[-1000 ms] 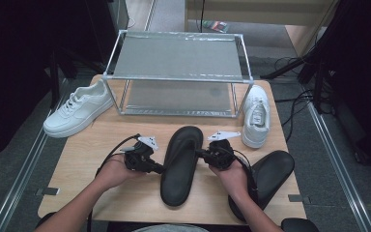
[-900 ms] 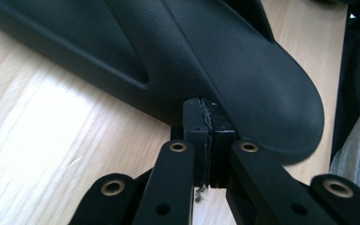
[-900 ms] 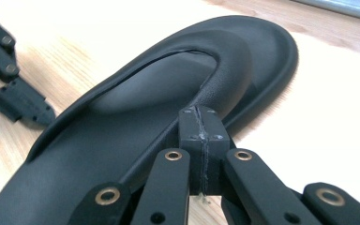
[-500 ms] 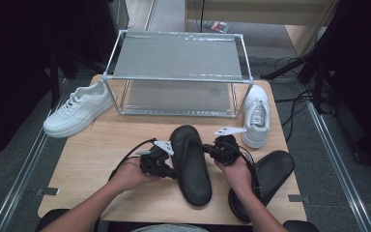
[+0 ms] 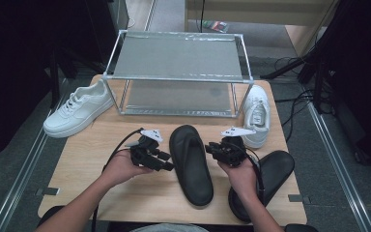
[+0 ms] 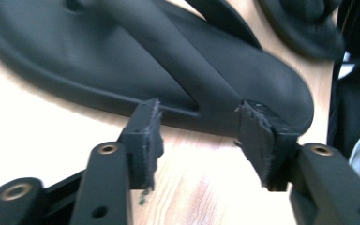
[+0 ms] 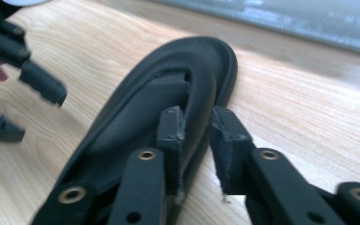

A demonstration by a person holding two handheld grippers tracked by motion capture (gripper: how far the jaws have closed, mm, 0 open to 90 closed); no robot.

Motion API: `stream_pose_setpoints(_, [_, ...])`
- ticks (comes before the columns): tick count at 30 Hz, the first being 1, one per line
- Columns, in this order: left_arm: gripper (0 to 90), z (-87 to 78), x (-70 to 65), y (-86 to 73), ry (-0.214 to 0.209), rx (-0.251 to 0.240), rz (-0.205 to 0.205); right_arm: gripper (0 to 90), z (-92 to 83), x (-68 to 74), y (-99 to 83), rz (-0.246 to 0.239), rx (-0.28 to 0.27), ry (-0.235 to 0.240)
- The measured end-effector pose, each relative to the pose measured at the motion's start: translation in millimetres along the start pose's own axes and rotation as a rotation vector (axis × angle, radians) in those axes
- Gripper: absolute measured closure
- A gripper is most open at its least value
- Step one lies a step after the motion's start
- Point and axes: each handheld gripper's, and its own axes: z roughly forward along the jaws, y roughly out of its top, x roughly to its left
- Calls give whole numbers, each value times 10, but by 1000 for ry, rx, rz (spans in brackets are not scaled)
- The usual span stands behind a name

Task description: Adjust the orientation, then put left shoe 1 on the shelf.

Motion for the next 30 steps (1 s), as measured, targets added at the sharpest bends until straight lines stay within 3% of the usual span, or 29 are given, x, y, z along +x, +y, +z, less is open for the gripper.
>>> stream_pose_setpoints(3, [436, -83, 50, 0, 16, -18, -6, 676, -36, 63, -5, -17, -15, 3])
stream_pose_setpoints(12, [425, -237, 125, 37, 26, -55, -10, 618, -20, 119, -87, -17, 16, 32])
stream_pose_setpoints(16, [426, -262, 164, 70, 27, -64, -10, 568, 23, 138, -131, 2, 29, 24])
stream_pose_setpoints(23, [429, -300, 212, 92, 34, -72, -25, 555, 190, 182, -215, 5, 71, -20])
stream_pose_setpoints(28, [576, -389, 205, 166, 59, -75, 8, 575, 296, 189, -260, -7, 96, -41])
stream_pose_setpoints(30, [671, -421, 195, 198, 63, -92, 14, 601, 319, 176, -275, 10, 106, -29])
